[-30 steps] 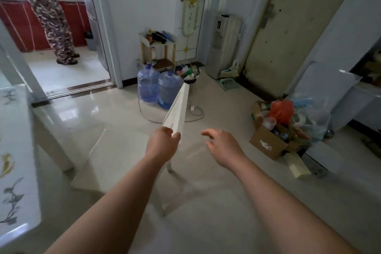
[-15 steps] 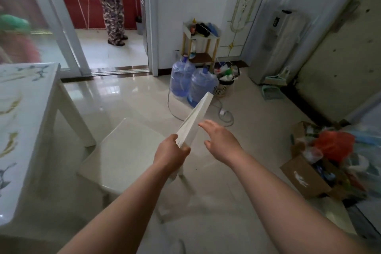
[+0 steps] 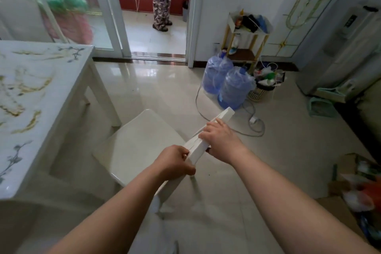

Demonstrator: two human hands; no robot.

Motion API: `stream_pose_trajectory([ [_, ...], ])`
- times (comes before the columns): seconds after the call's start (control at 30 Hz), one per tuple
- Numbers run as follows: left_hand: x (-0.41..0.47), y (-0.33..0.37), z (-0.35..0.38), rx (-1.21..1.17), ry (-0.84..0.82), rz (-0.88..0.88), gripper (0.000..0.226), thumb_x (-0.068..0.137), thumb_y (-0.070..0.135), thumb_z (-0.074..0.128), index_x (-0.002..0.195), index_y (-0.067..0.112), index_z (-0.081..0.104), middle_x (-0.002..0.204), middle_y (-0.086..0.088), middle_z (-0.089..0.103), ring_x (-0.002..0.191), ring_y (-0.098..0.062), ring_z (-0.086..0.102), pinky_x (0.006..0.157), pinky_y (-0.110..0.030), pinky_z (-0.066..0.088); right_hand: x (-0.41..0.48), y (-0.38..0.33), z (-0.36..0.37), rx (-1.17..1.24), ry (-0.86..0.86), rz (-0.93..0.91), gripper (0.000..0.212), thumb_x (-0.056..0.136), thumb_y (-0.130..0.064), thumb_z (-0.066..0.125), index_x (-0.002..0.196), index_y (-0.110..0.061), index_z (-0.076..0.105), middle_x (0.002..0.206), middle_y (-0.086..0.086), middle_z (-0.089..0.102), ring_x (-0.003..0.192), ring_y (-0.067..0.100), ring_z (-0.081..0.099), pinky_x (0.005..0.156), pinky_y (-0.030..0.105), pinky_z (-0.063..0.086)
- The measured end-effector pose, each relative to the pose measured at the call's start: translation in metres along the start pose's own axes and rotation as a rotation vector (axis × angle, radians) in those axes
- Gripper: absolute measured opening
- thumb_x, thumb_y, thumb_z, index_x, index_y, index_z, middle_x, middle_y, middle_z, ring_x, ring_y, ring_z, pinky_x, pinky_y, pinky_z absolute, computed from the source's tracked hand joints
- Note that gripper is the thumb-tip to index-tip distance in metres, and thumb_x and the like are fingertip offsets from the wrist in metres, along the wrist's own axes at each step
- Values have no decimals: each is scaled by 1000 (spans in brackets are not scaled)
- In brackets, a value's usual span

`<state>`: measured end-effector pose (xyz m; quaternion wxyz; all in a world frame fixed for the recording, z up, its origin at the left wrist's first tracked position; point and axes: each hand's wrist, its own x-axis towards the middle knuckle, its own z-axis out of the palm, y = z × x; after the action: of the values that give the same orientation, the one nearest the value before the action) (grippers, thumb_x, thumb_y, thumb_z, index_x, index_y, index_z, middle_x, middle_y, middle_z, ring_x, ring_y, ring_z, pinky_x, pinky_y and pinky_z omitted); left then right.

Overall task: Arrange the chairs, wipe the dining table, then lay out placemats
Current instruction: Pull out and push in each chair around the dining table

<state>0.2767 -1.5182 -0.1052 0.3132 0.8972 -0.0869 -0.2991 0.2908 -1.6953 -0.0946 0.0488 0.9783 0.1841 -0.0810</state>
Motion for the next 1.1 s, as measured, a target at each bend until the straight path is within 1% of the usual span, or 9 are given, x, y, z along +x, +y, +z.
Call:
stream_pose_trajectory([
  [0.07, 1, 2, 0, 13, -6, -21, 29, 62, 31, 73, 87, 19, 71, 79, -2, 68, 74, -19, 63, 64, -30, 50, 11, 8, 1, -51, -7, -105, 34, 86, -30, 59, 120, -25, 61, 120, 0, 60, 120, 21, 48, 115, 38, 20],
  [0.17, 0, 3, 1, 0, -19, -40, 25, 59, 29, 70, 83, 22, 68, 72, 3, 63, 68, -16, 57, 57, -25, 43, 22, 18, 5, -103, -1, -239, 26, 85, -33, 59, 108, -24, 65, 108, -1, 65, 103, 22, 58, 100, 34, 36],
  [0.23, -3, 5, 6, -12, 19, -68, 19, 57, 29, 66, 76, 26, 64, 67, 6, 59, 64, -13, 55, 55, -23, 39, 28, 24, 6, -101, -2, -314, 22, 85, -34, 58, 104, -24, 65, 102, -2, 65, 96, 22, 61, 88, 34, 43],
  [0.3, -7, 8, 13, -19, 89, -110, 16, 58, 28, 62, 75, 29, 63, 69, 6, 60, 66, -13, 56, 55, -23, 39, 32, 29, 8, -99, 22, -383, 20, 86, -37, 56, 99, -24, 64, 97, -3, 65, 90, 22, 63, 74, 33, 44],
  [0.37, -10, 11, 20, 8, 166, -154, 24, 63, 24, 60, 87, 26, 65, 79, 4, 65, 74, -15, 59, 58, -25, 44, 36, 34, 11, -83, 41, -429, 21, 87, -39, 53, 98, -23, 62, 96, -3, 65, 89, 22, 63, 66, 30, 38],
  [0.47, -18, 13, 32, 125, 278, -264, 26, 69, 24, 57, 94, 25, 66, 91, 5, 64, 87, -19, 58, 67, -27, 46, 40, 41, 15, -47, 38, -501, 21, 87, -38, 53, 99, -21, 58, 99, -2, 64, 92, 23, 63, 66, 32, 36],
  [0.67, -37, 8, 45, 274, 404, -474, 27, 80, 35, 60, 104, 27, 66, 104, 5, 65, 97, -20, 60, 71, -27, 45, 43, 45, 17, -37, 77, -586, 22, 89, -40, 55, 99, -20, 56, 100, -2, 66, 92, 24, 63, 68, 32, 38],
  [0.97, -36, -1, 33, 409, 500, -459, 29, 88, 39, 56, 114, 28, 62, 111, 3, 65, 105, -21, 59, 79, -28, 44, 59, 33, 16, -12, 129, -550, 16, 89, -35, 55, 92, -19, 54, 98, 2, 67, 93, 27, 63, 72, 33, 41],
  [1.1, -40, -20, 9, 428, 512, -492, 27, 87, 42, 55, 110, 30, 63, 109, 4, 66, 103, -23, 61, 72, -27, 41, 74, 10, 6, 6, 129, -546, 19, 90, -35, 56, 95, -17, 55, 101, 3, 67, 96, 28, 62, 72, 33, 39],
])
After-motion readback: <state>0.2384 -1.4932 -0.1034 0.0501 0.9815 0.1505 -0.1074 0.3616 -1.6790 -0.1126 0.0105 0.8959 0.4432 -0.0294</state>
